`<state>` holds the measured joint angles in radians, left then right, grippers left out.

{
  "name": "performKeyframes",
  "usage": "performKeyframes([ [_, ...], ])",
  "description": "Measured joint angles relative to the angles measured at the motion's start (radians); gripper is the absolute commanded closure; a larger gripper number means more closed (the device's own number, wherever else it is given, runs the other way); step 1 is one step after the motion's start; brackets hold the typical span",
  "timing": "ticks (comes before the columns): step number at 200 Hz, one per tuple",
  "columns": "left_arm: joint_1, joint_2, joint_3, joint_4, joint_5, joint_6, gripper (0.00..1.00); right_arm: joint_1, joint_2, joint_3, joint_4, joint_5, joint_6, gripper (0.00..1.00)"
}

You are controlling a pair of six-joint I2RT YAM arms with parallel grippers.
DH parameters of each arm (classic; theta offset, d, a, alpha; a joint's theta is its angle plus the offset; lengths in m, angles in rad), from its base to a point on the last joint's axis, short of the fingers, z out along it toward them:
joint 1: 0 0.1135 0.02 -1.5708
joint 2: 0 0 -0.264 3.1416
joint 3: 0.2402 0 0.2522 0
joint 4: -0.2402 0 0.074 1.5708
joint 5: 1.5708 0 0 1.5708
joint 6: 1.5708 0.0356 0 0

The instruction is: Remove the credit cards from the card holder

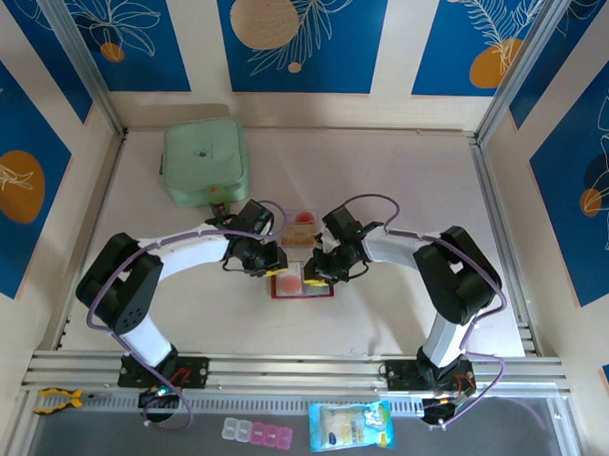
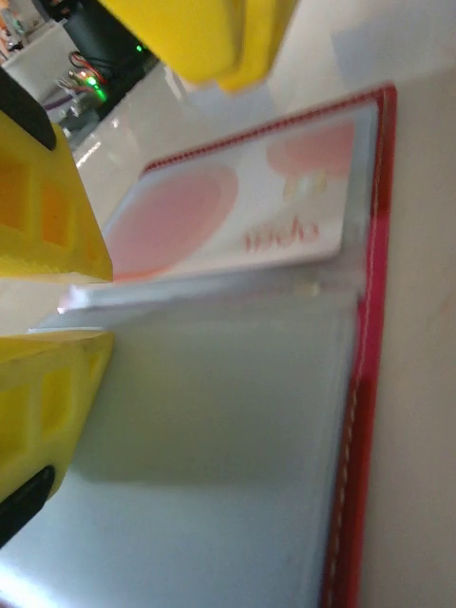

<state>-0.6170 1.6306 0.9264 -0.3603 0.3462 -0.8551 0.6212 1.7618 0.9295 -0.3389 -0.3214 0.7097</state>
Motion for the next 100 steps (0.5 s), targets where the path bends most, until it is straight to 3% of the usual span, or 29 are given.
performKeyframes([
  [71, 0.000, 0.000, -0.017, 0.001, 0.000, 0.001, 0.79, -0.014, 0.015, 0.000, -0.003, -0.010, -0.018, 0.81],
  [100, 0.000, 0.001, -0.027, 0.001, 0.001, 0.002, 0.85, -0.014, 0.001, 0.000, -0.020, 0.008, -0.023, 0.80],
])
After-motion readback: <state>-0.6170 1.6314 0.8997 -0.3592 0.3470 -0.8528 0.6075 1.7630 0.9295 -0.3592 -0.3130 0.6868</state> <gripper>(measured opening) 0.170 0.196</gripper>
